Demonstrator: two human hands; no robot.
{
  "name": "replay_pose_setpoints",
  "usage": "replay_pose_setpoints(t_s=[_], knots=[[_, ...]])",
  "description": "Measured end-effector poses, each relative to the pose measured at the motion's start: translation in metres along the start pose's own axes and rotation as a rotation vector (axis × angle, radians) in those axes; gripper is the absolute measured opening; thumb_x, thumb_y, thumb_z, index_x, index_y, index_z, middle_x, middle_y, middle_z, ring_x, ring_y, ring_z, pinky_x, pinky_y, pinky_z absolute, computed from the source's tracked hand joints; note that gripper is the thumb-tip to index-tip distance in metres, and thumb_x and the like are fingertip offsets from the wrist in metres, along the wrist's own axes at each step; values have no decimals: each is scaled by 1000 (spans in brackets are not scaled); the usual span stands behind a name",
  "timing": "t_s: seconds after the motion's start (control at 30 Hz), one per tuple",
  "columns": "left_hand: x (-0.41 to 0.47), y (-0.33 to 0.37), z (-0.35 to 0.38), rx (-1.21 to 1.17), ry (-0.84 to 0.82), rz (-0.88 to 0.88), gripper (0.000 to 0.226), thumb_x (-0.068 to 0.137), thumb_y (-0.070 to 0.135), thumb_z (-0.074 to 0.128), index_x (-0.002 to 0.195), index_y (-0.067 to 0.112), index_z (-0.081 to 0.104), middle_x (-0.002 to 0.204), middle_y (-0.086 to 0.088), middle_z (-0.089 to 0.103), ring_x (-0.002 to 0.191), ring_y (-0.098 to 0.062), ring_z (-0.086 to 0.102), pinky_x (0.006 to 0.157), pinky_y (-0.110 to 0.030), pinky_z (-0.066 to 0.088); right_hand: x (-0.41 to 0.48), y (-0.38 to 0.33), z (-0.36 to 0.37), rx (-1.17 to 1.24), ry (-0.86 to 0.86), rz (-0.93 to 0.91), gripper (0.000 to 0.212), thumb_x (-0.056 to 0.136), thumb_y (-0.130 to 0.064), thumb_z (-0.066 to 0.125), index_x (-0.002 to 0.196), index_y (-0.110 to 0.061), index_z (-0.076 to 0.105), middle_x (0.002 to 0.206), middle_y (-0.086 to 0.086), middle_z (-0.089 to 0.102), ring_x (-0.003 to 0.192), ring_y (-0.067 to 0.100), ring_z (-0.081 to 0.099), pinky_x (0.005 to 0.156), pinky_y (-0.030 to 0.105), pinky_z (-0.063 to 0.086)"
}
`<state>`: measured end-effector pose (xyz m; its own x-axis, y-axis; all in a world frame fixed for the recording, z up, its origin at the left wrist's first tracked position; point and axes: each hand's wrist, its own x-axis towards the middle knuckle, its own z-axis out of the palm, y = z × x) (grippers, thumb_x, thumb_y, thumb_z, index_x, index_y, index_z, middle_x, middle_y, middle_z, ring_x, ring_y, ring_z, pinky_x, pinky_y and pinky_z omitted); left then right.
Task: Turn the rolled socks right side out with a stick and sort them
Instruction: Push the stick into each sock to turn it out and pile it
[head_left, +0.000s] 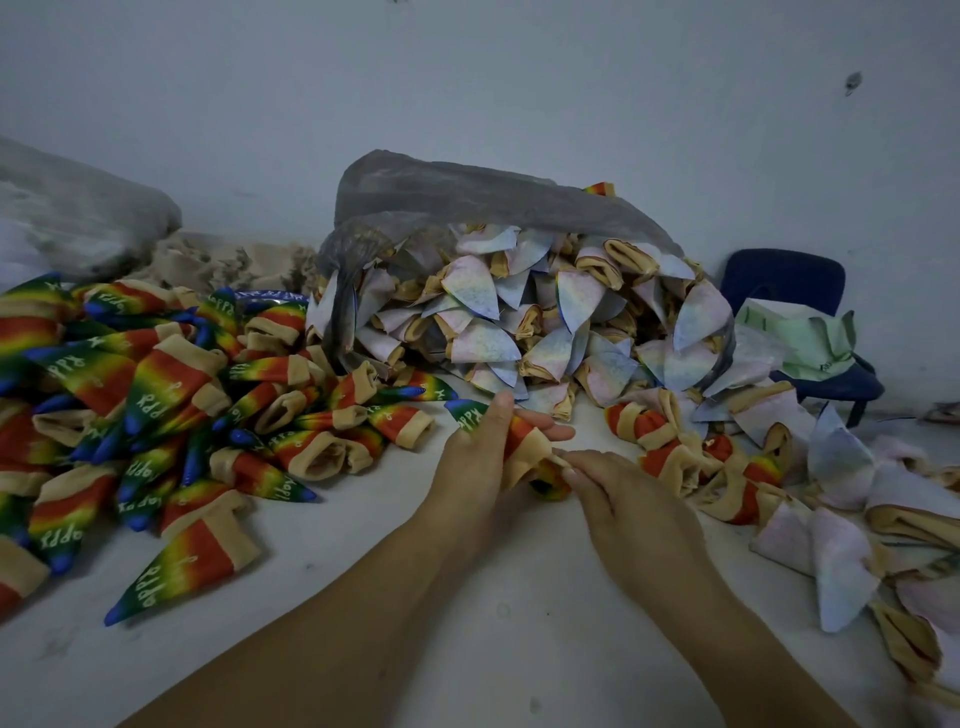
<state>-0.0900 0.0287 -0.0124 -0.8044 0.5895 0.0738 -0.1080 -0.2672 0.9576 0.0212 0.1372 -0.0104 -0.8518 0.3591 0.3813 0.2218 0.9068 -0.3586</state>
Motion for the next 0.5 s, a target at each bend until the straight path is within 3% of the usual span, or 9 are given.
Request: replay_pose_setpoints(t_s=[0.1, 0.23, 0.33, 0.43, 0.5], knots=[[3, -1, 1, 37, 17, 17, 59, 103, 51, 32, 79, 22, 77, 97, -5, 78, 93, -22, 74, 92, -37, 52, -3, -6, 7, 18, 19, 58, 30, 98, -46, 29, 118, -44, 51, 103, -17, 61, 91, 8, 55, 69, 30, 46], [2, -6, 1, 119, -34, -50, 52, 103, 53, 31, 96, 23, 72, 99, 4, 77, 96, -12, 72, 94, -32, 49, -1, 6, 4, -14, 12, 39, 29, 98, -47, 31, 113, -43, 55, 88, -18, 54, 79, 2, 49, 60, 22, 39], [3, -9, -2, 83, 2, -54, 39, 96, 57, 47, 102, 30, 74, 104, 5, 76, 102, -13, 69, 91, -32, 51, 5, 11, 1, 21, 75, 45, 29, 98, -43, 36, 113, -35, 60, 91, -17, 54, 82, 4, 50, 63, 26, 41], [4, -9, -7, -44, 16, -37, 29, 83, 52, 63, 97, 30, 76, 96, 2, 75, 87, -12, 65, 77, -29, 48, 6, 14, -1, 61, 165, 67, 29, 97, -39, 41, 113, -28, 63, 101, -8, 61, 86, 9, 52, 67, 30, 45], [5, -10, -9, -56, 13, -33, 26, 82, 50, 63, 93, 31, 77, 95, 1, 74, 85, -12, 64, 81, -31, 48, 5, 14, 0, 49, 167, 68, 29, 96, -41, 41, 112, -28, 63, 99, -8, 60, 83, 8, 51, 64, 29, 44]])
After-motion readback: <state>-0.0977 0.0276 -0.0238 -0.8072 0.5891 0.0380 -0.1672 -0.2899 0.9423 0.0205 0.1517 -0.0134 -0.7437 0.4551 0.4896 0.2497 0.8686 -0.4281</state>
